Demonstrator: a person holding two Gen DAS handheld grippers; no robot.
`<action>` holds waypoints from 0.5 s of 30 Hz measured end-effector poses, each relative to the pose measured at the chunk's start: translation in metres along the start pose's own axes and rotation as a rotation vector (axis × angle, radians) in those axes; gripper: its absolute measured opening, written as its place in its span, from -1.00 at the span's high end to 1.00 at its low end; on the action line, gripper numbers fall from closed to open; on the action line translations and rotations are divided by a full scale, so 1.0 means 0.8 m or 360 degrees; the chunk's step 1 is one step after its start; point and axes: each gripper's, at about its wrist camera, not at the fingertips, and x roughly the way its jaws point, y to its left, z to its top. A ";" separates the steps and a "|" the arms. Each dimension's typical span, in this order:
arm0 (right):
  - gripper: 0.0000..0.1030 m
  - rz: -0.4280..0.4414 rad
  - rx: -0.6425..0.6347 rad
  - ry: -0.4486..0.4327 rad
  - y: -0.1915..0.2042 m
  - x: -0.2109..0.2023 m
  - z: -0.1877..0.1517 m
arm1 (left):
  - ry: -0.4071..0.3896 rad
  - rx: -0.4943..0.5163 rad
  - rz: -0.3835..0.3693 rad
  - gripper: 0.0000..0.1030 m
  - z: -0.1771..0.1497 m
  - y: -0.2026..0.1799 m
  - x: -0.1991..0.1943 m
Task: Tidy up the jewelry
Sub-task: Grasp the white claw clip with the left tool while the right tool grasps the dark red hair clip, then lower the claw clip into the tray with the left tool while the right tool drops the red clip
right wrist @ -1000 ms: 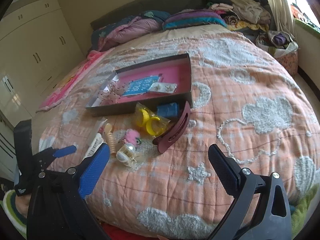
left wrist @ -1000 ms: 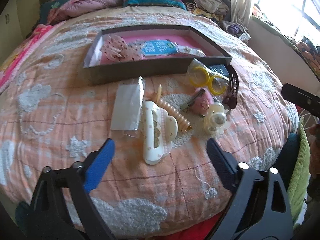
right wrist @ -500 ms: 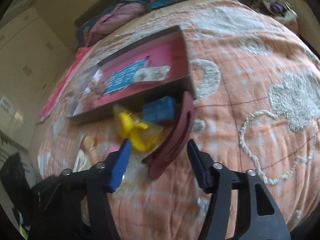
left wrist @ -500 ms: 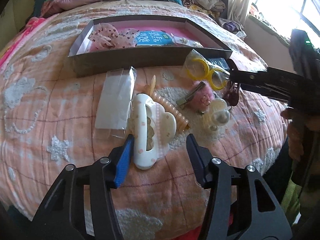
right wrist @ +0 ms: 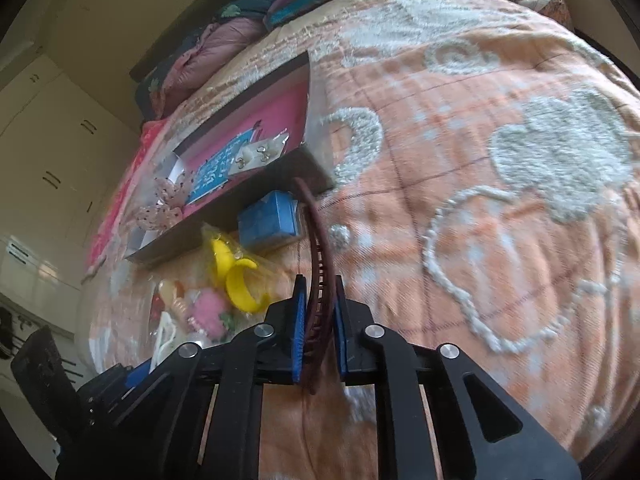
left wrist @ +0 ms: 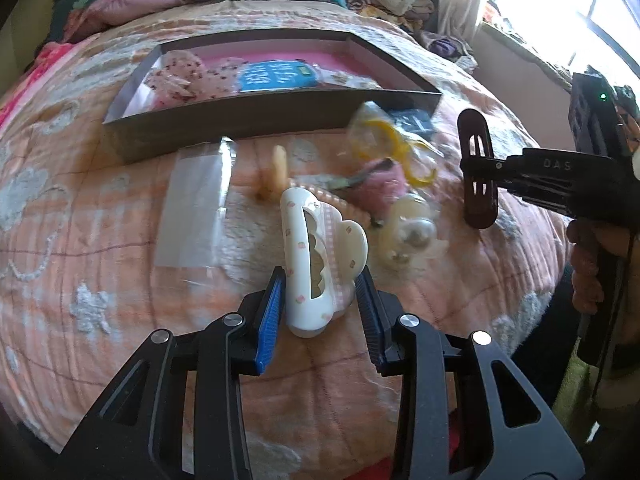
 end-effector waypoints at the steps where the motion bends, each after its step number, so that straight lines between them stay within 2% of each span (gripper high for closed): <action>1: 0.80 0.0000 -0.0010 -0.0009 0.000 -0.006 -0.002 | 0.0002 0.0009 -0.0005 0.46 -0.001 -0.002 0.000; 6: 0.81 -0.0032 -0.0113 -0.0070 0.003 -0.042 -0.018 | -0.0002 0.0006 -0.0063 0.47 -0.003 -0.010 -0.008; 15: 0.81 0.0058 -0.0240 -0.0200 0.028 -0.105 -0.024 | -0.0201 0.0049 -0.0035 0.47 0.027 -0.020 -0.060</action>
